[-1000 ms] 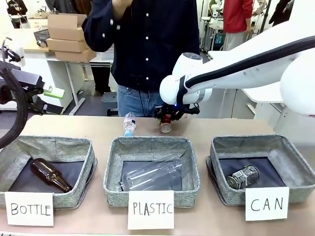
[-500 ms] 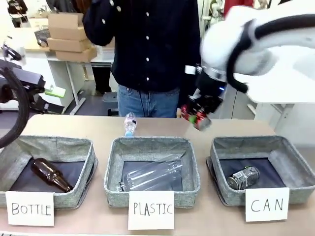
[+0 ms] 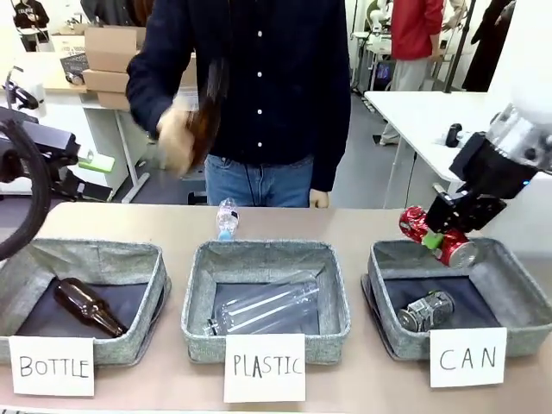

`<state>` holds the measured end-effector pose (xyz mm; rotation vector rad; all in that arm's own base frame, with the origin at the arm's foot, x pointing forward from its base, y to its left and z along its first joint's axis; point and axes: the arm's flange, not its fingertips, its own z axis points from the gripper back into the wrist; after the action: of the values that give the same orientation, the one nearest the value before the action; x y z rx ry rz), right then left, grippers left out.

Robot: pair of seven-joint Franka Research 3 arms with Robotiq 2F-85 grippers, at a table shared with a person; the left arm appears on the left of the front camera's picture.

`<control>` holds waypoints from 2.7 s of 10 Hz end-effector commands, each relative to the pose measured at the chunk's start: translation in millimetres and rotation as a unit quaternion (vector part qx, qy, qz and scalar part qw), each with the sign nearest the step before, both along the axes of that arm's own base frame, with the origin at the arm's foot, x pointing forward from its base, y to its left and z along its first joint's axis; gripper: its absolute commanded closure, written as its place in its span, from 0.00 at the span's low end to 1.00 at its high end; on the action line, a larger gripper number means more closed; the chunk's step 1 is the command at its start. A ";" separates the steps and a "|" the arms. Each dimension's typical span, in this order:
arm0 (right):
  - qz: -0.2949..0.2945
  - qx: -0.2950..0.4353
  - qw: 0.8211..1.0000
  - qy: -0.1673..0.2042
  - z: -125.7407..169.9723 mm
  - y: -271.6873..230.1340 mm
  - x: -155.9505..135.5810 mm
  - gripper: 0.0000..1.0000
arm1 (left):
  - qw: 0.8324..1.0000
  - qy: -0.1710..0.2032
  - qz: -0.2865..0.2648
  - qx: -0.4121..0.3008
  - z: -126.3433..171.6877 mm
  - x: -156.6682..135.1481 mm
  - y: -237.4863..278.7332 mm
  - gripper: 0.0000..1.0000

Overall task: Sort the can waste into the basket.
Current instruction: Pick up the can waste from the table and place it in the right Fabric basket.

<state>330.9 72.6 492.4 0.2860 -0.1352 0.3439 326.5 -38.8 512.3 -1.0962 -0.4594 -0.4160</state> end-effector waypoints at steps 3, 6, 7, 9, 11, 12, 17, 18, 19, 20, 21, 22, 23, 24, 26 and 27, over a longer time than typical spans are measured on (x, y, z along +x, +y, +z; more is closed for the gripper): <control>-0.035 -0.023 0.999 -0.006 -3.1 1.2 -6.1 0.94 | 1.000 -0.003 0.000 -0.004 0.1 0.3 0.8 0.00; -0.053 -0.022 0.998 -0.003 -5.9 -2.7 -8.9 0.03 | 1.000 -0.003 0.000 -0.004 0.1 0.3 0.8 0.00; -0.058 -0.021 0.998 -0.002 -7.0 -3.9 -8.8 0.00 | 1.000 -0.003 0.000 -0.004 0.1 0.3 0.8 0.00; -0.059 -0.013 0.998 -0.008 -7.9 -5.9 -7.4 0.00 | 1.000 -0.003 0.000 -0.004 0.1 0.3 0.8 0.00; -0.065 -0.005 0.998 -0.010 -7.8 -7.7 -6.5 0.00 | 1.000 -0.003 0.000 -0.004 0.1 0.3 0.8 0.00; -0.069 0.001 0.998 -0.007 -8.5 -8.8 -4.9 0.00 | 1.000 -0.003 0.000 -0.004 0.1 0.3 0.8 0.00; -0.121 0.377 0.918 -0.020 17.3 -25.4 -8.3 0.00 | 1.000 -0.003 0.000 -0.004 0.1 0.3 0.8 0.00; -0.123 0.423 0.898 0.003 18.6 -27.3 -2.8 0.00 | 1.000 -0.003 0.000 -0.004 0.1 0.3 0.8 0.00; -0.158 0.436 0.886 -0.002 15.3 -32.3 6.4 0.00 | 1.000 -0.003 0.000 -0.004 0.1 0.3 0.8 0.00; -0.131 0.328 0.936 -0.004 37.0 -31.3 0.6 0.00 | 1.000 -0.003 0.000 -0.004 0.1 0.3 0.8 0.00; -0.131 0.328 0.936 -0.004 37.0 -31.3 0.6 0.00 | 1.000 -0.003 0.000 -0.004 0.1 0.3 0.8 0.00; -0.131 0.328 0.936 -0.004 37.0 -31.3 0.6 0.00 | 1.000 -0.003 0.000 -0.004 0.1 0.3 0.8 0.00; -0.131 0.328 0.936 -0.004 37.0 -31.3 0.6 0.00 | 1.000 -0.003 0.000 -0.004 0.1 0.3 0.8 0.00; -0.131 0.328 0.936 -0.004 37.0 -31.3 0.6 0.00 | 1.000 -0.003 0.000 -0.004 0.1 0.3 0.8 0.00; -0.131 0.328 0.936 -0.004 37.0 -31.3 0.6 0.00 | 1.000 -0.003 0.000 -0.004 0.1 0.3 0.8 0.00; -0.131 0.328 0.936 -0.004 37.0 -31.3 0.6 0.00 | 1.000 -0.003 0.000 -0.004 0.1 0.3 0.8 0.00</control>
<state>330.5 44.5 527.6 0.9200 -0.2825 -0.0081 326.5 -38.7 512.2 -1.0960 -0.4593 -0.4157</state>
